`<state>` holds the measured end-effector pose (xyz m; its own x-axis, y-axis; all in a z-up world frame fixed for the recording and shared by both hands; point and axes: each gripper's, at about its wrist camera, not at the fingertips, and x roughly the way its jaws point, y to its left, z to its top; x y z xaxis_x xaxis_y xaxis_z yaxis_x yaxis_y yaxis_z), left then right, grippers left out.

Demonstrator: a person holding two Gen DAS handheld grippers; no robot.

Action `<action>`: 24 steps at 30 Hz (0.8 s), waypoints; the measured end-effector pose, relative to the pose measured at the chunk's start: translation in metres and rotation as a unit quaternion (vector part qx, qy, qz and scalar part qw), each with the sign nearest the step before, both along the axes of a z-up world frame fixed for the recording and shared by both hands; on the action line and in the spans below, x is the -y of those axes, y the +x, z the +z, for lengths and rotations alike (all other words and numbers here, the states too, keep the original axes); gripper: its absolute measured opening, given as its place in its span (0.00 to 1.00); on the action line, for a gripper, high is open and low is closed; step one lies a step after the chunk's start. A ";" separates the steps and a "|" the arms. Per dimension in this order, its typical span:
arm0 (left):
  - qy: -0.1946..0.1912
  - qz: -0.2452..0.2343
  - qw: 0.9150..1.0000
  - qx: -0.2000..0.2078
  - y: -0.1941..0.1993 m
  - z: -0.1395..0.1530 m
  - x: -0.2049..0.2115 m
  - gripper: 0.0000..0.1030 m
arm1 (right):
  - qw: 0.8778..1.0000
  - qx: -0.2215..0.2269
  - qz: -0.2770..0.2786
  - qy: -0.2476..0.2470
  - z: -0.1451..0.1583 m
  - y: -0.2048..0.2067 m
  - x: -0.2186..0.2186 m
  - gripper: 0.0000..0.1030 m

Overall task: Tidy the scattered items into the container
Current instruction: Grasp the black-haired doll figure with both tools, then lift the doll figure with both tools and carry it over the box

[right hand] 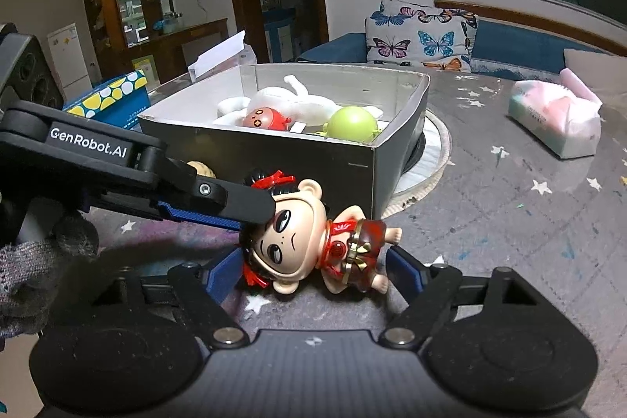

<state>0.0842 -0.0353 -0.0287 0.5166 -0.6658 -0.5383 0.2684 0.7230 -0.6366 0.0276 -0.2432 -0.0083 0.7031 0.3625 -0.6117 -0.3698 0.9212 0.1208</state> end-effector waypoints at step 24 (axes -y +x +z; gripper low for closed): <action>-0.025 0.009 0.999 -0.040 -0.002 -0.007 -0.004 0.37 | 1.000 -0.009 -0.011 0.003 -0.001 0.003 -0.003 0.83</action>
